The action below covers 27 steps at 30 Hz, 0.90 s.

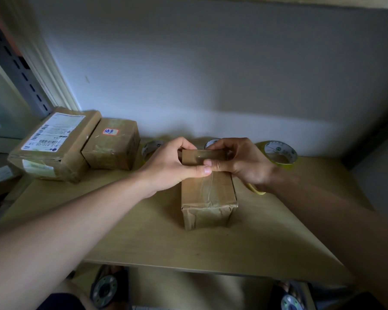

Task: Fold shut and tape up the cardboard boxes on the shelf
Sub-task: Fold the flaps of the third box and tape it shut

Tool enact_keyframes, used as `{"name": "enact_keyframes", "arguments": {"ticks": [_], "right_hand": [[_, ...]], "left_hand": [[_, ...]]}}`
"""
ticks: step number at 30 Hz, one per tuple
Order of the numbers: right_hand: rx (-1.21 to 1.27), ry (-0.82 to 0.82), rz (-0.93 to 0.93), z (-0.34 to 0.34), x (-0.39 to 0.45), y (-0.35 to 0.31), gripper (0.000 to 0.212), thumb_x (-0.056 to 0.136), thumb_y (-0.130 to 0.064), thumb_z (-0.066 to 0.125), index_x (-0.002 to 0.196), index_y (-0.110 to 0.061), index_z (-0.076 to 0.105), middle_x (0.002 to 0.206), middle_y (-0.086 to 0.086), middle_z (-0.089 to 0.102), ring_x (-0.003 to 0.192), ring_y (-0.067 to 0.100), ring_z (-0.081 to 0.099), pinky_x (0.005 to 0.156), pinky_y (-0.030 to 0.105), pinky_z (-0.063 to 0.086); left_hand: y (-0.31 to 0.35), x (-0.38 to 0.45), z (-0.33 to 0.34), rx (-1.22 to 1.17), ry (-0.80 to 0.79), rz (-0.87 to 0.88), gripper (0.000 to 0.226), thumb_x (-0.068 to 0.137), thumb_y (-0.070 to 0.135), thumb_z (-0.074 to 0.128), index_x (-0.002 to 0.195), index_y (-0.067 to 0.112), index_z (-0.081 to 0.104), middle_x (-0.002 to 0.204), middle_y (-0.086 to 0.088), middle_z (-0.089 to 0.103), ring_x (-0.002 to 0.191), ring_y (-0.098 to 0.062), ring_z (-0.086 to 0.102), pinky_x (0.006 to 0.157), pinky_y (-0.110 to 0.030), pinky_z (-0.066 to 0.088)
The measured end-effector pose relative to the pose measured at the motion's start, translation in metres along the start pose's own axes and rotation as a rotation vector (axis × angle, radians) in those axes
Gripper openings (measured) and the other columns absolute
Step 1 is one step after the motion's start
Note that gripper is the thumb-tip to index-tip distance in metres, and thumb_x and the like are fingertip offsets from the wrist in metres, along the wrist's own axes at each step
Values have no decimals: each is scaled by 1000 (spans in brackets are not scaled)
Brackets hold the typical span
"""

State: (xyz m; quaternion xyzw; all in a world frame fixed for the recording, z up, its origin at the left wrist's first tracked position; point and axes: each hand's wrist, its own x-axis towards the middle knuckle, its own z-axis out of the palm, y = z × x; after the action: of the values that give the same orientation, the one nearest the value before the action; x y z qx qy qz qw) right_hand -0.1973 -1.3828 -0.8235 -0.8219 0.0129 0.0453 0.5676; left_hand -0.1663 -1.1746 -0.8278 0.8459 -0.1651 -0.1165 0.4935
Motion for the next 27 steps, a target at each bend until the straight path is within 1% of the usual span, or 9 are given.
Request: {"name": "enact_keyframes", "arguments": {"ticks": [3,6,9,11,13,17,19,22,27], "right_hand": [[66,30,30,0,4,0,23,80,-17,86,101,-9,79,86,1,76,72,8,72,61,26,58],[46,39,33,0,7,-2,23,80,-17,86,100,-8,79,85,1,74,66,4,69,58,24,56],[57,53,53,1,9,-4,21,84,-16,83,101,-4,79,80,-2,71,57,1,64,47,19,48],[88,60,71,2,11,-5,20,86,-15,81,101,-2,78,75,-1,71,56,3,64,45,20,47],[109,64,76,3,11,-5,18,88,-15,80,100,-2,79,75,3,73,58,7,65,47,21,49],[106,81,72,8,10,-7,18,93,-21,75,96,-3,80,84,9,77,63,8,68,49,19,50],[99,106,68,8,10,-4,20,95,-26,73,92,-8,81,87,9,79,73,15,72,57,26,57],[54,144,56,11,13,0,22,93,-32,75,87,-13,82,87,5,79,89,26,76,85,45,63],[20,164,51,16,14,1,25,92,-37,75,85,-13,81,88,2,79,91,26,75,89,49,61]], "left_hand": [[1,4,1,-20,4,-17,44,67,38,94,101,25,68,94,5,75,83,-3,66,73,-17,50],[0,11,2,-69,12,-38,40,68,35,95,95,20,70,86,4,73,75,-2,64,74,-23,51],[-3,17,2,-87,35,-53,32,70,34,94,86,18,71,87,-3,74,78,-9,64,78,-30,50],[-2,20,3,-97,45,-66,29,73,32,93,83,16,71,87,-6,73,78,-11,62,76,-28,48],[0,22,3,-93,70,-75,26,78,32,89,82,13,71,78,-1,67,72,-8,57,69,-21,44],[1,26,3,-80,112,-96,29,86,31,83,82,5,71,68,4,58,65,-10,51,63,-24,40],[2,26,4,-74,123,-103,31,87,32,82,81,4,70,68,3,56,65,-12,50,64,-25,40],[3,27,6,-61,154,-118,35,89,34,79,75,5,67,61,4,51,62,-13,47,62,-26,38],[2,25,7,-67,189,-150,42,93,37,74,79,-1,64,60,1,50,60,-14,46,61,-28,37]]}}
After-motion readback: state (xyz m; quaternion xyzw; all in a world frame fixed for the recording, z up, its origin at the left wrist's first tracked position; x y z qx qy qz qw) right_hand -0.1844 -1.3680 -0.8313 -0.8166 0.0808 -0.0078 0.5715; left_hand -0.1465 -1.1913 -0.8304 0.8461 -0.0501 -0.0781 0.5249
